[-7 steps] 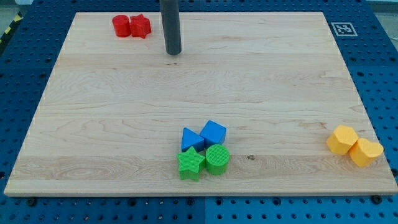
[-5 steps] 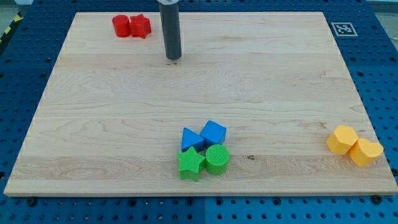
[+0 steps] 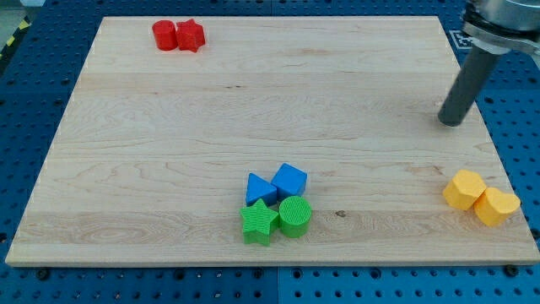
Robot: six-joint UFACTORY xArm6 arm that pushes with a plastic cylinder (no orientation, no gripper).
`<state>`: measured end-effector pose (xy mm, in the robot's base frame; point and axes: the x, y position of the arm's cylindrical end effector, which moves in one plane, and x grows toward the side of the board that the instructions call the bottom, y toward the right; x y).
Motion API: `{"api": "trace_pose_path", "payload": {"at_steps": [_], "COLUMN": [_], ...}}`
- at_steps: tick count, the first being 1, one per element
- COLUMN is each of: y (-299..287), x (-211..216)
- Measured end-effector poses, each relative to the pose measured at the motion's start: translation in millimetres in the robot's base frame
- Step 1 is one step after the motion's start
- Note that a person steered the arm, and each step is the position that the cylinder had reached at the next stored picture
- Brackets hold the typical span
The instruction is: Move the hexagon towards the center of the board
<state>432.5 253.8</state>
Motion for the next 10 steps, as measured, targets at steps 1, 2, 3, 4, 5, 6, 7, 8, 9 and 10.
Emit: {"api": "trace_pose_path", "payload": {"at_steps": [1,2,3,4,5,6,7,8,9,10], "y": [0.3,10.6,51.4,56.2,61.1,90.8,91.3,86.2,53.7,17.7], "x": [0.0,0.3,2.0,2.1,3.0,8.9,15.1,72.7,138.2,172.6]}}
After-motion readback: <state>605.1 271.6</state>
